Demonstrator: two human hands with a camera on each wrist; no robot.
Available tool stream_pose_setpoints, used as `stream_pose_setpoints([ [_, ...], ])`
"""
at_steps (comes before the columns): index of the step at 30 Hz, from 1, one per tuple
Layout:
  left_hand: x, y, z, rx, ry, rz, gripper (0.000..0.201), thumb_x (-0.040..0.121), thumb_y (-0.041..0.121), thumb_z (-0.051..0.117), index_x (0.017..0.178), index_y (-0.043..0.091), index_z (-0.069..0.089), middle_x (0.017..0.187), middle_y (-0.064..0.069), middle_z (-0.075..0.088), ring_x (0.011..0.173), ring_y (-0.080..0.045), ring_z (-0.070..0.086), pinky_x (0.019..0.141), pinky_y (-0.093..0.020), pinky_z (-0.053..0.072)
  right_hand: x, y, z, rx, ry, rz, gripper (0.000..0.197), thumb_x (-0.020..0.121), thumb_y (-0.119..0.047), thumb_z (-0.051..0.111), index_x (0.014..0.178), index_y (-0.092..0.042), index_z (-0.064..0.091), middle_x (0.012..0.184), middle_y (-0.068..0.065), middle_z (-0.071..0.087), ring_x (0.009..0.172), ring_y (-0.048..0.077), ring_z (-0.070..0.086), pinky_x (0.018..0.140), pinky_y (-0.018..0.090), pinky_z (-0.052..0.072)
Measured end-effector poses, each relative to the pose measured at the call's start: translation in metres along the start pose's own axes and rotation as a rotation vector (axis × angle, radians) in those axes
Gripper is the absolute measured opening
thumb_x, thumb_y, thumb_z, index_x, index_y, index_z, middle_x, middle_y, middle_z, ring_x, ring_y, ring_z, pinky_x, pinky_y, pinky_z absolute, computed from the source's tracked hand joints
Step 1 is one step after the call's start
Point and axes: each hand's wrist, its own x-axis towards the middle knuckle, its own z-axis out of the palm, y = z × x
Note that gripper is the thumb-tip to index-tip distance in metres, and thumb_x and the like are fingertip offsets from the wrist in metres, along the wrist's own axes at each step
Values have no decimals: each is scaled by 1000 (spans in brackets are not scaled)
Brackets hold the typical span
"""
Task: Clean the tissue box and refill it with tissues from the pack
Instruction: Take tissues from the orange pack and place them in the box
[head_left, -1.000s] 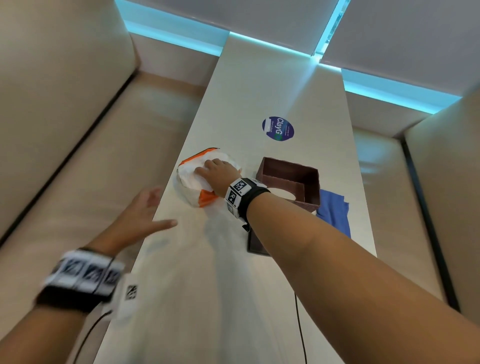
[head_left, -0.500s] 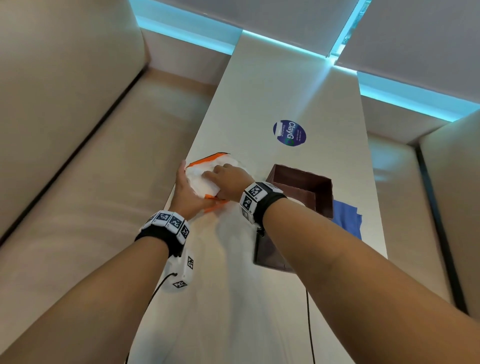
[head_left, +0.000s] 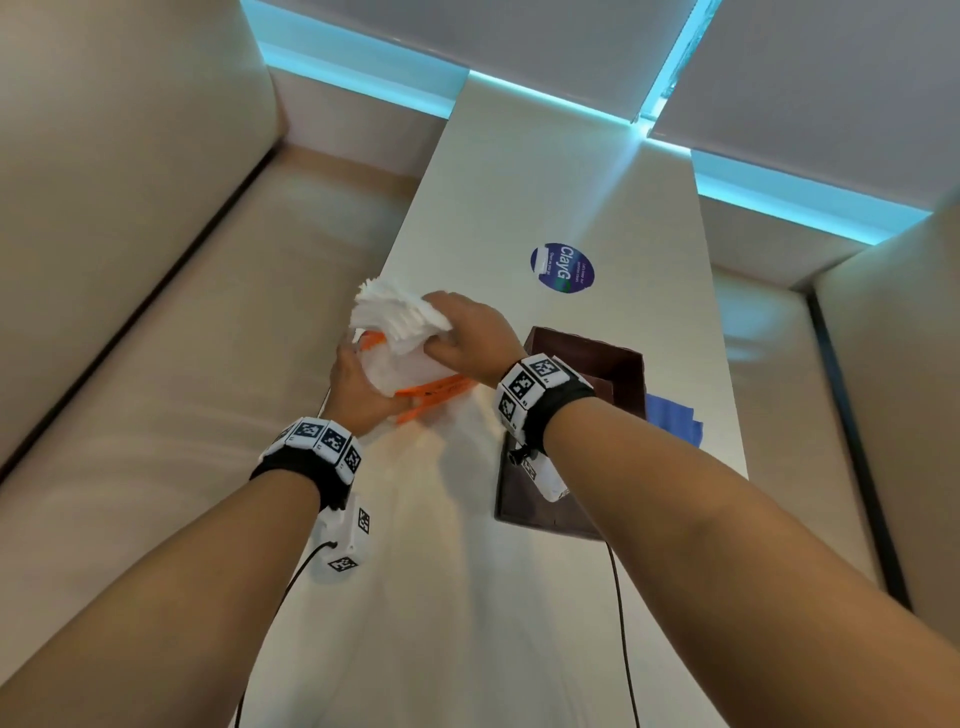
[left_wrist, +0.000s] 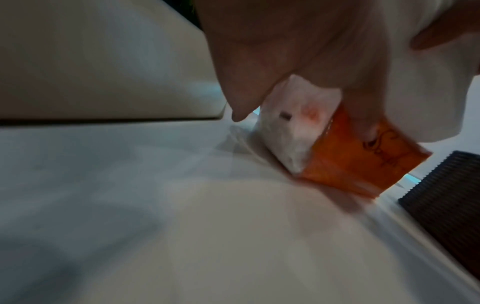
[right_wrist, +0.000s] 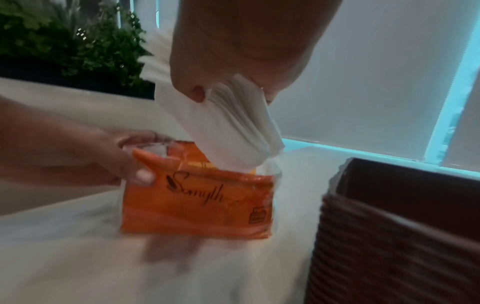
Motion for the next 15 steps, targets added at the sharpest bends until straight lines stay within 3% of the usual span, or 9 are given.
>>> stream_pose_setpoints([
  [3, -11, 18, 2, 27, 123, 151, 109, 68, 33, 82, 150, 8, 15, 151, -15, 21, 141, -26, 23, 112, -31, 24, -10, -9, -19, 199, 228, 112, 43, 78, -22, 59, 119, -9, 54, 100, 14, 67, 92, 32, 62, 77, 35, 48],
  [5, -16, 35, 10, -71, 131, 200, 91, 81, 27, 74, 149, 5, 17, 151, -16, 25, 139, -25, 28, 111, -30, 28, -17, -14, -32, 438, 313, 247, 41, 77, -22, 60, 115, -10, 54, 99, 8, 67, 93, 28, 63, 81, 38, 52],
  [8, -23, 69, 24, -502, -111, -19, 82, 80, 37, 72, 145, 8, 30, 144, -17, 45, 130, -26, 48, 102, -29, 46, -34, -15, -45, 788, 365, 382, 49, 70, -23, 59, 117, -11, 55, 110, 5, 65, 106, 24, 62, 93, 43, 52],
  [11, -37, 89, 38, -999, -424, -261, 69, 78, 43, 67, 137, 12, 48, 132, -12, 61, 116, -24, 62, 96, -38, 53, -59, -12, -47, 1126, 359, 391, 44, 72, -12, 58, 115, -11, 58, 114, 13, 65, 108, 29, 62, 96, 49, 50],
  [13, -46, 88, 48, -1205, -446, -328, 71, 76, 39, 69, 138, 10, 47, 133, -13, 60, 119, -28, 60, 99, -44, 50, -80, -10, -47, 1291, 327, 387, 39, 74, -3, 53, 110, -17, 59, 107, 8, 64, 102, 26, 61, 90, 44, 50],
  [15, -50, 78, 58, -1266, -397, -323, 86, 68, 31, 82, 141, 11, 44, 139, -15, 54, 127, -33, 53, 104, -53, 44, -100, -3, -46, 1407, 256, 421, 43, 77, -2, 51, 119, -14, 53, 109, 7, 63, 102, 24, 60, 87, 41, 50],
])
